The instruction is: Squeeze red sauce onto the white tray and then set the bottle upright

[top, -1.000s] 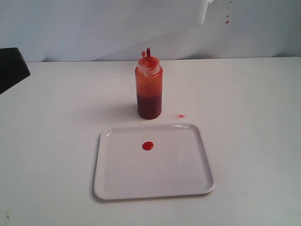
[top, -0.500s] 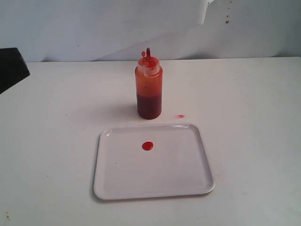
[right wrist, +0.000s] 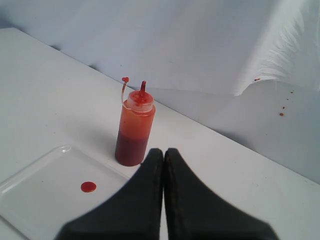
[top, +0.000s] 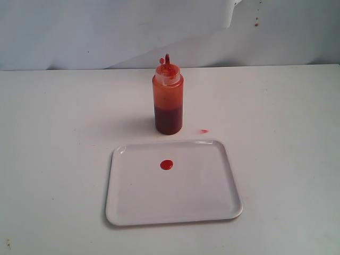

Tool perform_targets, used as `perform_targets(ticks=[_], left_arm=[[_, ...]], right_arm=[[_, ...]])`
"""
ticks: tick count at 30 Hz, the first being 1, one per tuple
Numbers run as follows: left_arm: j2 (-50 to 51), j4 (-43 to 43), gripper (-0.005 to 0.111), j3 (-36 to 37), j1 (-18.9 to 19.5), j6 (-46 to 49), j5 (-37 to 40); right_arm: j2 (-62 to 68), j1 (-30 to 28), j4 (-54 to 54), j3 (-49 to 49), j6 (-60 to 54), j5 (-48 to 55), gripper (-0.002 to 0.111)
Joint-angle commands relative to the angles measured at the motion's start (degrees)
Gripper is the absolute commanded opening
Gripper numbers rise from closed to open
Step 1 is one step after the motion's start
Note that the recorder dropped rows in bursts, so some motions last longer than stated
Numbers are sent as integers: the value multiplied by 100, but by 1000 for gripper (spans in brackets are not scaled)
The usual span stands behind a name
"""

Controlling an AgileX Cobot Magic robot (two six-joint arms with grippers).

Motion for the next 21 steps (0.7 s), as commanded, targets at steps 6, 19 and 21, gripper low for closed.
perform_targets(ticks=[6, 19, 21], left_arm=[[-1360, -127, 0, 1090, -3, -832, 1156], [-1462, -452, 0, 1411, 7, -791, 1452], [-1462, -452, 0, 1411, 7, -791, 1452]], right_arm=[[-24, -6, -29, 31, 5, -5, 0], [-14, -6, 18, 31, 5, 1, 0], [-14, -6, 18, 31, 5, 1, 0]])
